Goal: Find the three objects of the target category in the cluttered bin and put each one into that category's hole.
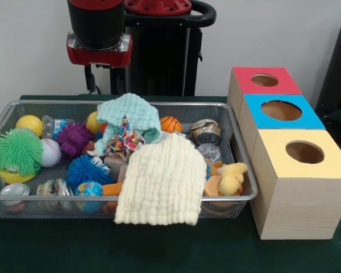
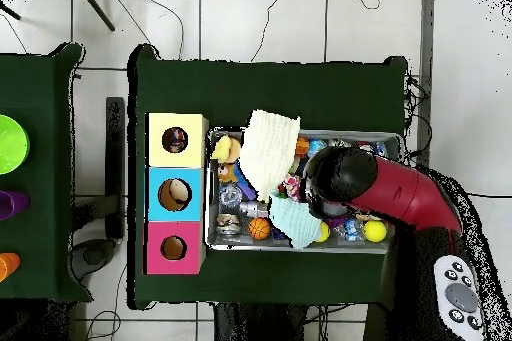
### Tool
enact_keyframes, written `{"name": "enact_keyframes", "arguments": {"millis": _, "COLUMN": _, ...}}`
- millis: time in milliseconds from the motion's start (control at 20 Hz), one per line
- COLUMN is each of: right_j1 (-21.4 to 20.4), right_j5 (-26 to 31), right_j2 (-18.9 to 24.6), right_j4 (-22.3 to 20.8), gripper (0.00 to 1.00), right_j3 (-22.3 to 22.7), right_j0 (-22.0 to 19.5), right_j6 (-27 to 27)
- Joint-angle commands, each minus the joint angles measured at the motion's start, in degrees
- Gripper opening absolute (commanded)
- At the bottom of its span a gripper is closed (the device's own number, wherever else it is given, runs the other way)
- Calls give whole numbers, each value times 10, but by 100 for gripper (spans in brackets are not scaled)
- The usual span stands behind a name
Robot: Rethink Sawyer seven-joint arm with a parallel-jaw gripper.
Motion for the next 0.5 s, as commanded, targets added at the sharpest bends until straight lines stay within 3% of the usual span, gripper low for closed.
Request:
{"name": "enact_keyframes", "arguments": {"millis": 50, "right_j1": 24, "right_j5": -49, "right_j2": 30, "right_j4": 15, "gripper": 100, "right_j3": 56, "right_j0": 1, "right_j6": 94}}
{"name": "enact_keyframes", "arguments": {"millis": 500, "right_j1": 28, "right_j5": -53, "right_j2": 28, "right_j4": 16, "gripper": 100, "right_j3": 60, "right_j0": 4, "right_j6": 98}}
